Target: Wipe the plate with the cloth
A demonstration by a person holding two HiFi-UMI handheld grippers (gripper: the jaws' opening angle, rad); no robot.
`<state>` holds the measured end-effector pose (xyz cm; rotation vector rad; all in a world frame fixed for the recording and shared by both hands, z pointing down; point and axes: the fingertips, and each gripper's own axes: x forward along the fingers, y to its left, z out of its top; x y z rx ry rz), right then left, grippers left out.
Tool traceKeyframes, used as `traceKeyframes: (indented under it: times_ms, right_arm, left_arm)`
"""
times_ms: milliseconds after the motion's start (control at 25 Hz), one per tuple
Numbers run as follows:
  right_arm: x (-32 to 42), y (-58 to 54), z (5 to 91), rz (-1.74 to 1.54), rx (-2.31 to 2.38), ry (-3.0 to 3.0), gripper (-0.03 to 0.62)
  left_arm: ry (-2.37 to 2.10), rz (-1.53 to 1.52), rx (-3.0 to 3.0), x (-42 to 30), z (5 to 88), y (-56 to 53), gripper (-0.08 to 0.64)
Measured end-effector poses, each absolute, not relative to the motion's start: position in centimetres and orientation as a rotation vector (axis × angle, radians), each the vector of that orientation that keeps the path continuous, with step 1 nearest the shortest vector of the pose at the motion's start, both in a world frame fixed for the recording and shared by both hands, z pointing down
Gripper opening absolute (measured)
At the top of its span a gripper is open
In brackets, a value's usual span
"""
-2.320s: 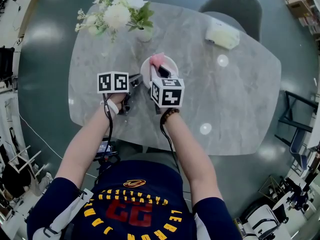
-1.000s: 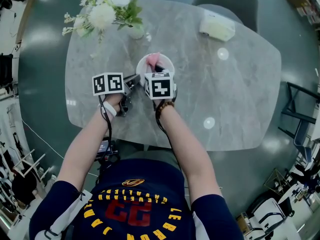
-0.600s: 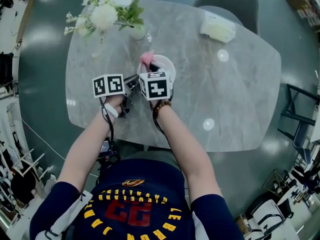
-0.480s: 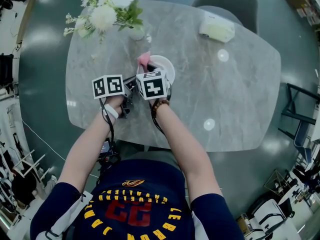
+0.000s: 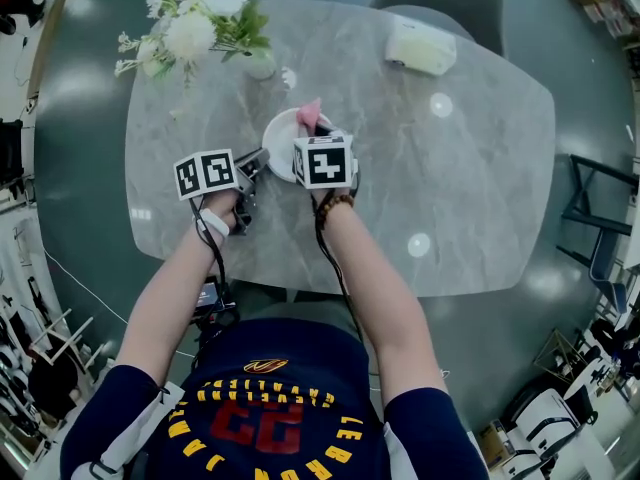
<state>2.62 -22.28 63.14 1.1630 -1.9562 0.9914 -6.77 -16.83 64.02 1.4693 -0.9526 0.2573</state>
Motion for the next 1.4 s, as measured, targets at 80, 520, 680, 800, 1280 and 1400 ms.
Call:
traceKeyframes:
  times_ms: [80, 520, 680, 800, 1280, 1400]
  right_arm:
    - [4.0, -22.1, 63.0, 1.003, 1.184, -1.943, 0.04]
    - [7.4, -21.4, 60.8, 1.077, 1.336, -1.948, 0.04]
    - [2.6, -20.5, 60.5, 1.104, 1.212, -2.05, 0.041]
    - [-1.4, -19.2, 61.1, 1.092, 1.071, -2.088, 0.04]
    - [-2.2, -18.0, 63.2, 0.997, 0.985, -2.008, 0.04]
    - [-0.7, -18.0, 63.3, 1.011, 1.022, -1.99, 0.04]
  left_arm:
    - [-0.955, 0.259, 1.466, -6.8, 64.1, -16.8, 0.017]
    - [-0.955, 0.23, 1.454, -6.6, 64.0, -16.6, 0.018]
    - [-0.943, 0.207, 1.454, -6.4, 64.0, -16.7, 0.018]
    - [-0.932, 0.203, 1.46, -6.1, 64.1, -16.5, 0.018]
    - [-0.932, 0.197, 1.464, -6.5, 64.1, -16.2, 0.018]
    - [-0.932, 0.193, 1.465, -6.5, 64.2, -16.3, 0.018]
